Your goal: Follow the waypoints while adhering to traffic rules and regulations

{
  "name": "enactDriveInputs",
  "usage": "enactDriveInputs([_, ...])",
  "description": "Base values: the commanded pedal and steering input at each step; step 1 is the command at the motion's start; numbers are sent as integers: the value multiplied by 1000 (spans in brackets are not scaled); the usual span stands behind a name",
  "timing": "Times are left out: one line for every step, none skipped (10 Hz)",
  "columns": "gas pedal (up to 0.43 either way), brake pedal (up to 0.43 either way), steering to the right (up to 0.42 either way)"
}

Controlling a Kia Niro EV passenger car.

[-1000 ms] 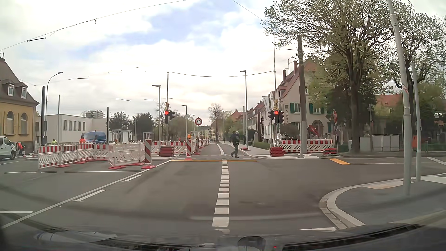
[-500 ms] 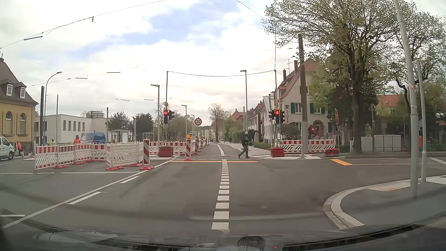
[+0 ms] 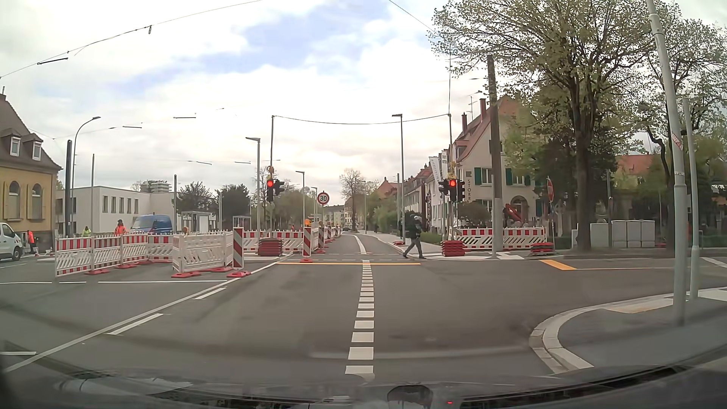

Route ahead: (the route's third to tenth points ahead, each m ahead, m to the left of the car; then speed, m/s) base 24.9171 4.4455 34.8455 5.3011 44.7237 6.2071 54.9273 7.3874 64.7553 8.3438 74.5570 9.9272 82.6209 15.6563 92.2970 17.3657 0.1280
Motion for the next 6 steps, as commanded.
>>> enactDriveInputs([0,128,-29])
enactDriveInputs([0,140,-36])
enactDriveInputs([0,152,-42])
enactDriveInputs([0,152,-50])
enactDriveInputs([0,159,-50])
enactDriveInputs([0,159,-50])
